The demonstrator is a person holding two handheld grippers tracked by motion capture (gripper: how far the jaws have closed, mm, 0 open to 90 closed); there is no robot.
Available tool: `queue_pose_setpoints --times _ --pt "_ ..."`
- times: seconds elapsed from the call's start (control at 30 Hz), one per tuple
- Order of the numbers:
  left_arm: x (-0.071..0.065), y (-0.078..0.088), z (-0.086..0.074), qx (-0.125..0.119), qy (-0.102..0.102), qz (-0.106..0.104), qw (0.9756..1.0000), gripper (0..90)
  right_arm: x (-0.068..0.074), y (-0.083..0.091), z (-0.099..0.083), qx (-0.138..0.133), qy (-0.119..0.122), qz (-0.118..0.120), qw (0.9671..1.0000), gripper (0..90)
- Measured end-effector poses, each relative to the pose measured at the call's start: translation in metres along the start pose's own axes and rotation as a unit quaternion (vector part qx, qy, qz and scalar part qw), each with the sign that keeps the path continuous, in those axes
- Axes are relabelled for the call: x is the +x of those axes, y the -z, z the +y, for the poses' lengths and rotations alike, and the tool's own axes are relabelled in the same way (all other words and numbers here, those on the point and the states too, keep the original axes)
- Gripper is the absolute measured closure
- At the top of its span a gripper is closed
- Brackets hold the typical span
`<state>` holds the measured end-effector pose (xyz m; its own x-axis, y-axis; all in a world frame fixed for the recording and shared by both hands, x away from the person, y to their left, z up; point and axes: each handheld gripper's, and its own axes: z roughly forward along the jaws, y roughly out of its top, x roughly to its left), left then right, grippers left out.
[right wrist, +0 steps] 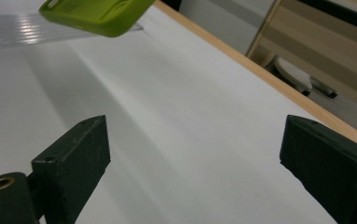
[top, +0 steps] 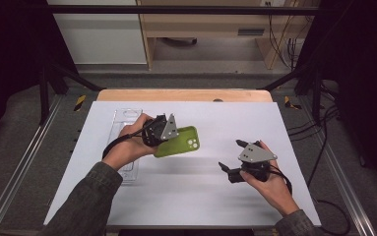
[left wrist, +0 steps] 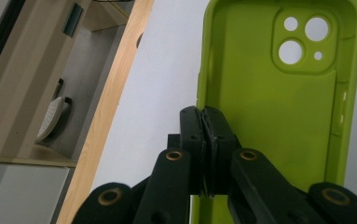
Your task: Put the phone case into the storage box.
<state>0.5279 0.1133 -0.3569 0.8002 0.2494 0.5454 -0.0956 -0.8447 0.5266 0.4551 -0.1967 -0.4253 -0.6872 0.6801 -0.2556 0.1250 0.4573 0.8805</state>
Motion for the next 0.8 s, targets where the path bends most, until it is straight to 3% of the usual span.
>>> queue_pose_setpoints --times 0.07,0.13,0.17,0.5,0.57,0.67,0.8 --pt "-0.001 0.002 -0.001 -0.008 0.011 0.004 0.9999 87.1 -0.003 0.002 -0.004 -0.018 -0.021 -0.008 0.9996 12.7" --pt "0.0 0.004 -0.003 -0.01 0.017 0.009 0.9998 87.1 -0.004 0.003 -0.005 -0.019 -0.025 -0.01 0.9995 13.9" --pt "0.001 0.005 -0.004 -0.011 0.021 0.012 0.9996 87.1 -0.004 0.005 -0.009 -0.026 -0.037 -0.014 0.9989 13.6" --pt "0.009 0.015 -0.014 -0.033 0.068 0.036 0.9965 87.1 -0.001 0.013 -0.022 -0.043 -0.065 -0.018 0.9968 8.4" --pt "0.012 0.018 -0.016 -0.039 0.081 0.038 0.9953 87.1 -0.001 0.014 -0.026 -0.052 -0.08 -0.03 0.9949 6.4" --pt "0.013 0.021 -0.017 -0.045 0.085 0.035 0.9948 87.1 0.0 0.016 -0.029 -0.059 -0.092 -0.035 0.9934 5.5" --pt "0.016 0.025 -0.016 -0.05 0.093 0.047 0.9933 87.1 0.002 0.018 -0.035 -0.067 -0.101 -0.044 0.9916 4.7"
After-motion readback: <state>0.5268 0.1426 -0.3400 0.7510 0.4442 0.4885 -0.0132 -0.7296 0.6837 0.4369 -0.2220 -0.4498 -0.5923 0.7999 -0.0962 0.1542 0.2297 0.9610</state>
